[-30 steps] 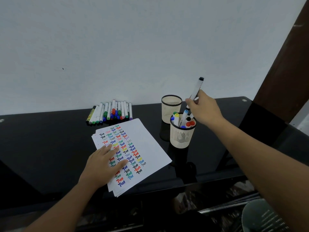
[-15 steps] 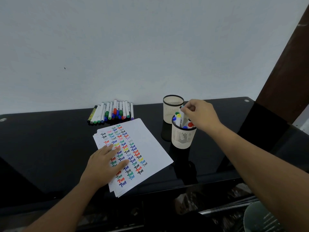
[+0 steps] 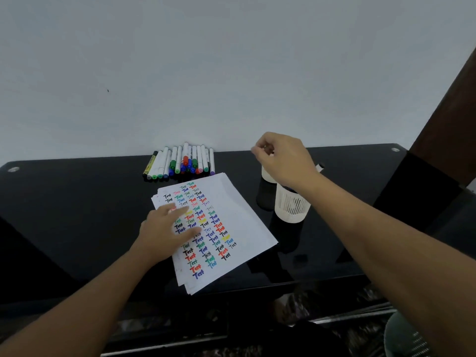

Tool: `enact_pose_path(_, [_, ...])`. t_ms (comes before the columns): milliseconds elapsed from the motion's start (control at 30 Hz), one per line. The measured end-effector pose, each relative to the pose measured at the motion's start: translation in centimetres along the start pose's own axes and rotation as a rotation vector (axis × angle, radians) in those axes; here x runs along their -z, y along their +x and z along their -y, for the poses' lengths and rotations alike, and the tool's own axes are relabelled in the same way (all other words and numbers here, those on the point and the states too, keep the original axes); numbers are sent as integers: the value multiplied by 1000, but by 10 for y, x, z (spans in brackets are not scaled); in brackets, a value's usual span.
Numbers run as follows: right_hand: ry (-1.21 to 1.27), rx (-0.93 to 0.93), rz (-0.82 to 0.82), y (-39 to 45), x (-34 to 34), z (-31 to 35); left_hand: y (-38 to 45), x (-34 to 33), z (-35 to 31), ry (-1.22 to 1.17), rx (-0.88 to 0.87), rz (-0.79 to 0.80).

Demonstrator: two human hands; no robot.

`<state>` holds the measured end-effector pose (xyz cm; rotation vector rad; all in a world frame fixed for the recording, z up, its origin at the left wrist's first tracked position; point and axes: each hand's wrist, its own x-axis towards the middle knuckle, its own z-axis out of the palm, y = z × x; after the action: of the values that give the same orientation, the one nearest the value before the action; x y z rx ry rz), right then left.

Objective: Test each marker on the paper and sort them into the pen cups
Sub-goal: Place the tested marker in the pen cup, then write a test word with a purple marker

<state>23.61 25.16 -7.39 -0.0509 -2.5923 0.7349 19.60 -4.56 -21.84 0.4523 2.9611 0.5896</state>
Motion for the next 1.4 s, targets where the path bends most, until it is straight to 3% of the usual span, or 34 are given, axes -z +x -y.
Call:
enact_pose_path(167, [-57,111,227,19,-49,24,22,7,18,199,27,89])
enact_pose_path(300, [-108,64,392,34,-103,16,20,-3,26,235,-9,74])
enact_pose_path(500, [-254,-9,427,61,-170,-8,20,-5,31,201,-22,33])
enact_pose_path(767, [-387,50,464,94,-201,-19,24,-10,35,172,-22,-3])
enact_pose_path(1000, [-443,166,326,89,-209,-28,25,-9,34,171,-17,0])
enact_pose_path(1300, [-406,270,-150,86,-192,-34,23,-8,34,159,-12,-3])
enact_pose_path(1400, [-250,344,-188,75,-179,-25,23,-8,34,156,-7,-1])
